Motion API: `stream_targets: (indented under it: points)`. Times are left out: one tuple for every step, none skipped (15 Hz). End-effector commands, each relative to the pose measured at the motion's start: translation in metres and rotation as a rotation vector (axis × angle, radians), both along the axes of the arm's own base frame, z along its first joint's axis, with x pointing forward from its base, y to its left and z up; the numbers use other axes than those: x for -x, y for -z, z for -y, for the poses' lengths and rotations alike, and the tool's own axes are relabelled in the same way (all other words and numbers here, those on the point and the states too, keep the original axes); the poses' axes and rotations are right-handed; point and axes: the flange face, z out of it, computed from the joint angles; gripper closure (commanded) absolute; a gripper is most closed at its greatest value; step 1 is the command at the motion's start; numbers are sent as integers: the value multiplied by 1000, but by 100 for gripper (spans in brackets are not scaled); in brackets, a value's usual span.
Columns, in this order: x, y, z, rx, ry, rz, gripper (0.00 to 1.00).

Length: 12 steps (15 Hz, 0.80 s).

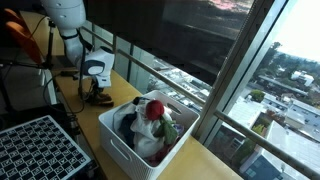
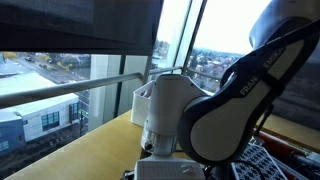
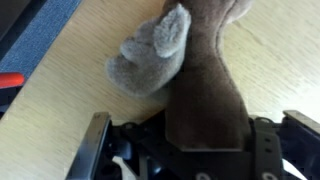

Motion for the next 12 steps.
stream_targets:
  points:
    - [-13,-35,22,-4,21,39,85]
    - [-18,-50,34,1,35,61,93]
    - [-22,-67,48,6,53,85,98]
    - [-26,-86,64,13,72,113,100]
    - [-30,-102,77,20,94,145,100]
    - [-34,-119,92,29,117,175,100]
    - [-37,-138,109,42,146,209,100]
    - [-39,-157,127,52,168,236,100]
    - [-40,-176,145,61,195,266,100]
    - [-40,-194,163,70,220,295,100]
    - [-39,-212,181,77,238,320,100]
    - [-37,-230,200,88,258,345,100]
